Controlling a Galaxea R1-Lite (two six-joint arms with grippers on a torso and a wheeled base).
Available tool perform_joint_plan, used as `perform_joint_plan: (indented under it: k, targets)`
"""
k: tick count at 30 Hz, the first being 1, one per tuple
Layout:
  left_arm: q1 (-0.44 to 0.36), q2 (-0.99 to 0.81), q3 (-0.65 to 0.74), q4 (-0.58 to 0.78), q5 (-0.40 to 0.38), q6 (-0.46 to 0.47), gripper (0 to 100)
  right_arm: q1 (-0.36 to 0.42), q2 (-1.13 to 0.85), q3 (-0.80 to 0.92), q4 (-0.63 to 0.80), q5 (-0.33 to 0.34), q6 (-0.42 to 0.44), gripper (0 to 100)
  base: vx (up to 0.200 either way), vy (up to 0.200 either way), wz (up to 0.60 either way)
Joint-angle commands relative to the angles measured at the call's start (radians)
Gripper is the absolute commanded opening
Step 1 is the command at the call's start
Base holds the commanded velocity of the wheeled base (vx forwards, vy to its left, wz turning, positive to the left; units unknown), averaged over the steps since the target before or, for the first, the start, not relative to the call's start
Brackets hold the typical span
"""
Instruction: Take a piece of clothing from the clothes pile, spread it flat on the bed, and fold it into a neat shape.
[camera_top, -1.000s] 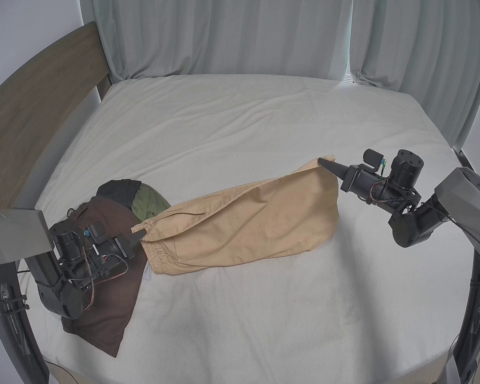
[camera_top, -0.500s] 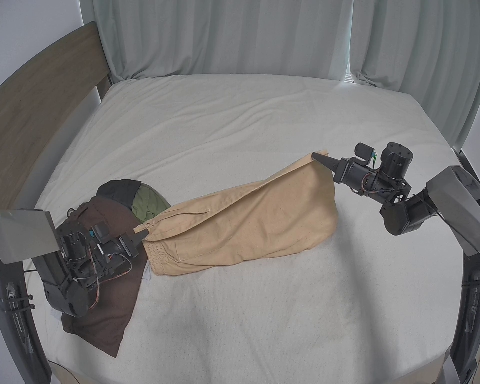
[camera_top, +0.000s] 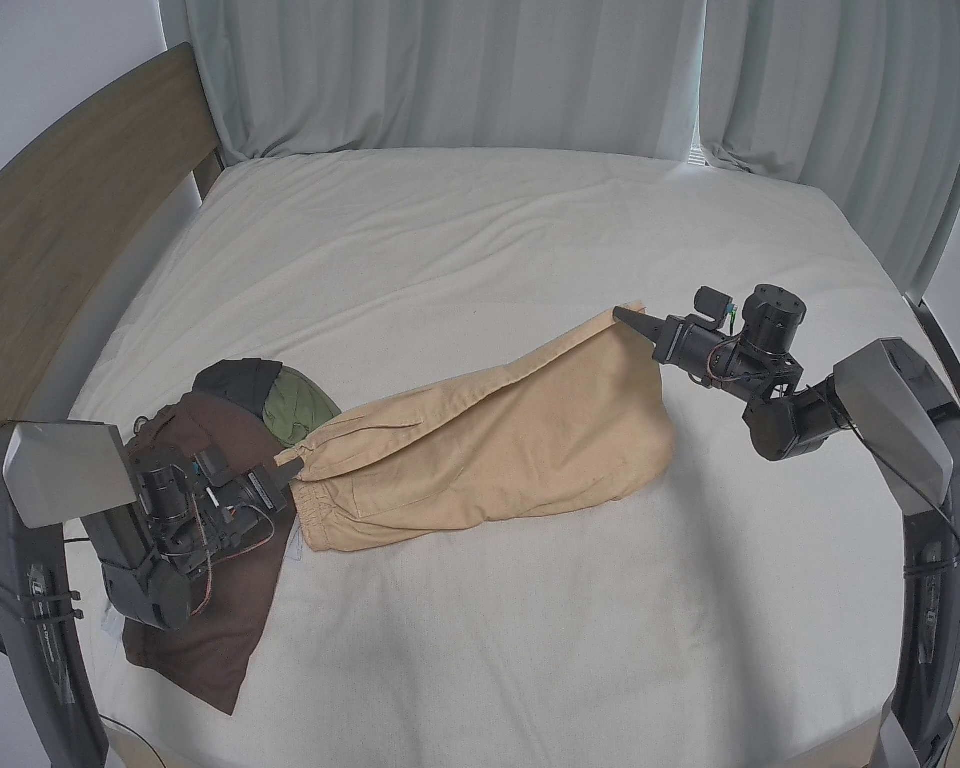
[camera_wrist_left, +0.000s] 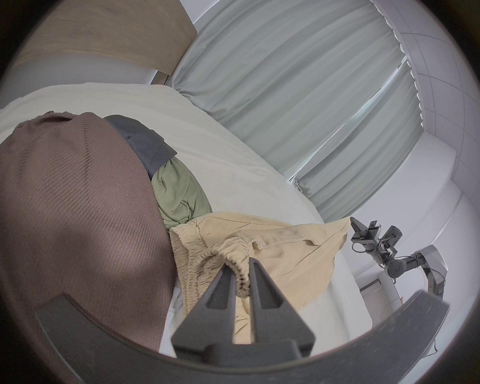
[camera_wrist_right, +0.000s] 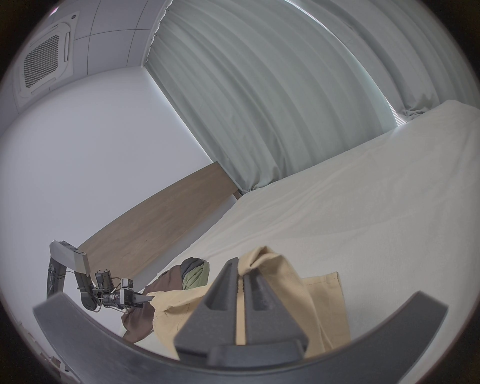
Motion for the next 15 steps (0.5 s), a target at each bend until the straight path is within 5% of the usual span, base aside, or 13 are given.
perform_joint_plan:
  k: [1, 15]
  targets:
    - [-0.002, 0.031, -0.019, -0.001, 0.001, 0.0, 0, 0.001, 0.032, -0.018, 0.002, 0.0, 0.0, 0, 0.0, 0.0, 0.0]
    - [-0.002, 0.071, -0.068, -0.001, 0.038, -0.002, 0, -0.001, 0.112, -0.093, 0.037, -0.012, -0.002, 0, 0.0, 0.0, 0.0]
